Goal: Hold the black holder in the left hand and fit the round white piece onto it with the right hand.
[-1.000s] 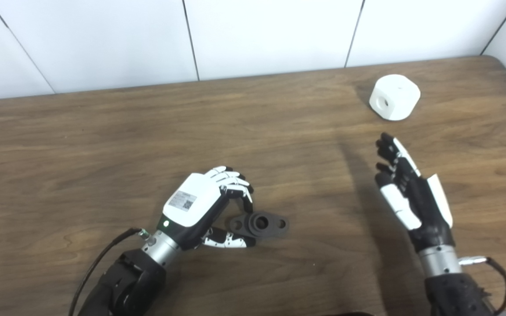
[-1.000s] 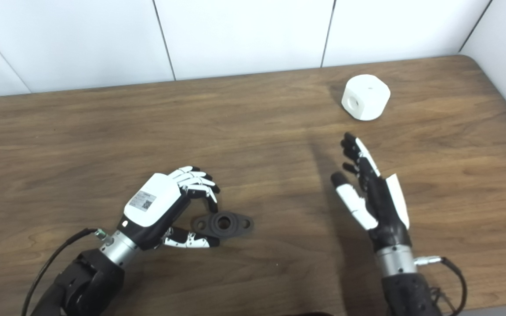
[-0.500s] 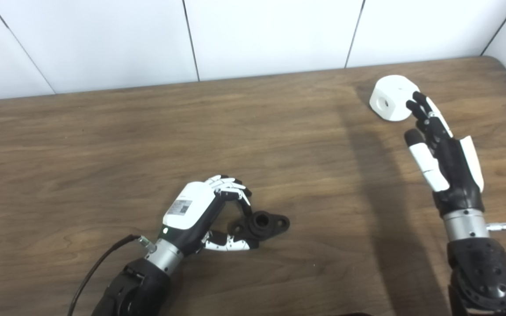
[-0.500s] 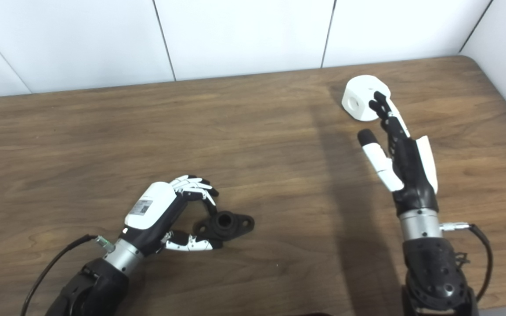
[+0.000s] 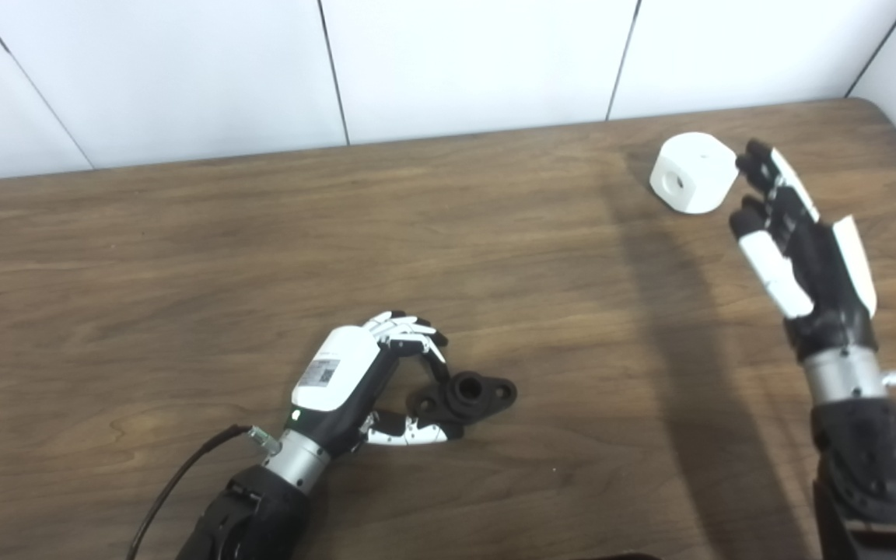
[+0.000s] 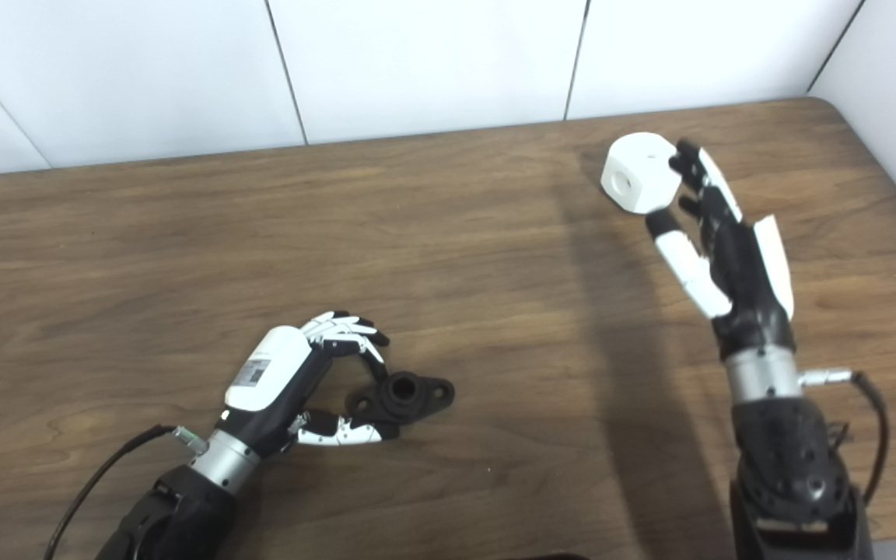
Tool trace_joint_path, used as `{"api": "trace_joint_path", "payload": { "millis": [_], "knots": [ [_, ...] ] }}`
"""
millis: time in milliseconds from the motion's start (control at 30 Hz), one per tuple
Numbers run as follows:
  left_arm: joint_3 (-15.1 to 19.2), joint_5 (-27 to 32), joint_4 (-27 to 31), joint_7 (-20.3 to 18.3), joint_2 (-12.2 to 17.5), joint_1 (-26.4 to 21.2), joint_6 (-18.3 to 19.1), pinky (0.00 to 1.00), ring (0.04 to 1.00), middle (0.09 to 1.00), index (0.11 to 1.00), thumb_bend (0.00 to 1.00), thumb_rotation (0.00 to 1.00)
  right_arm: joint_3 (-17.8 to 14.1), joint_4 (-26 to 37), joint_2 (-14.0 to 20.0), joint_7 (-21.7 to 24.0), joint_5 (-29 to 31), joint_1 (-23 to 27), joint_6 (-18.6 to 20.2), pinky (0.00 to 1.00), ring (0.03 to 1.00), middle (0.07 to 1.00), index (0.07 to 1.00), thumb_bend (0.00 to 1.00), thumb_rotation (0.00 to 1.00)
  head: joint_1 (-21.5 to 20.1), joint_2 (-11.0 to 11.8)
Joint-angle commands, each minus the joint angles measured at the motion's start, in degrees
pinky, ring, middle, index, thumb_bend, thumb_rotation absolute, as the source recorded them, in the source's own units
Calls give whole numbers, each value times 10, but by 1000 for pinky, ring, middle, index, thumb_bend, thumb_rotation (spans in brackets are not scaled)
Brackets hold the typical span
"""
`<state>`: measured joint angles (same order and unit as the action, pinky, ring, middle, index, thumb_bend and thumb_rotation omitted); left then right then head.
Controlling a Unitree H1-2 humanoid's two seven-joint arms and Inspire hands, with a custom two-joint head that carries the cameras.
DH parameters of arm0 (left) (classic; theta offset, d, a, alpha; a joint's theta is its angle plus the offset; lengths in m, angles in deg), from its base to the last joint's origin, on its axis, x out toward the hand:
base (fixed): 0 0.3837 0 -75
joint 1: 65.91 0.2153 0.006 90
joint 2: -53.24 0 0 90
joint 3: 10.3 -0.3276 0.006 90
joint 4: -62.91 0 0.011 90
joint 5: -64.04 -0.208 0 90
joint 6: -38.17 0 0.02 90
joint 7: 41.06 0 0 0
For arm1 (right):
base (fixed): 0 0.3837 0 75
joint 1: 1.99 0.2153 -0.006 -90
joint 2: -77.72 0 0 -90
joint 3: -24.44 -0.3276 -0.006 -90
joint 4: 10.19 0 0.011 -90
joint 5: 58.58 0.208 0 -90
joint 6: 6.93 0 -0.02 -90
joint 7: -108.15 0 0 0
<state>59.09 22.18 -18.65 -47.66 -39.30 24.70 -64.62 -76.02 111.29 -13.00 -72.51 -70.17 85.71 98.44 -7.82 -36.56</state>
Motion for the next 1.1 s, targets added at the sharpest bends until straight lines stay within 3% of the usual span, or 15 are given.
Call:
{"api": "trace_joint_path", "payload": {
  "millis": [0, 167, 367, 467, 767, 933, 1067],
  "knots": [
    [-4, -6, -5, 11, 4, -5, -13, 893, 824, 740, 486, 522, 52, -8, 17, 21, 1, -21, 28, 13, 954, 941, 906, 919, 579, 804, -2, 2],
    [-4, -2, -14, 17, 5, -4, -22, 898, 823, 740, 486, 522, 52, -5, 7, 50, 16, -51, 67, 59, 881, 919, 919, 918, 621, 661, -14, 6],
    [-2, 4, -11, 14, 9, -4, -23, 905, 824, 743, 486, 522, 52, 13, -31, 82, 21, -107, 109, 84, 820, 882, 904, 905, 666, 502, -31, 6],
    [-2, 2, -11, 13, 11, -3, -23, 905, 825, 742, 486, 522, 52, 19, -53, 92, 23, -135, 129, 103, 846, 904, 923, 897, 710, 471, -33, 7],
    [-1, 5, -13, 12, 14, -4, -24, 903, 830, 744, 486, 522, 53, 37, -136, 121, 21, -208, 180, 110, 845, 919, 912, 870, 762, 355, -49, 8],
    [0, 4, -10, 7, 16, -3, -18, 909, 836, 749, 486, 522, 54, 23, -192, 103, 35, -257, 203, 115, 791, 920, 915, 847, 833, 344, -56, 9],
    [0, 4, -4, 1, 17, -1, -13, 916, 841, 752, 486, 522, 54, 9, -230, 86, 48, -292, 221, 115, 822, 936, 926, 846, 864, 350, -57, 9]
  ]
}}
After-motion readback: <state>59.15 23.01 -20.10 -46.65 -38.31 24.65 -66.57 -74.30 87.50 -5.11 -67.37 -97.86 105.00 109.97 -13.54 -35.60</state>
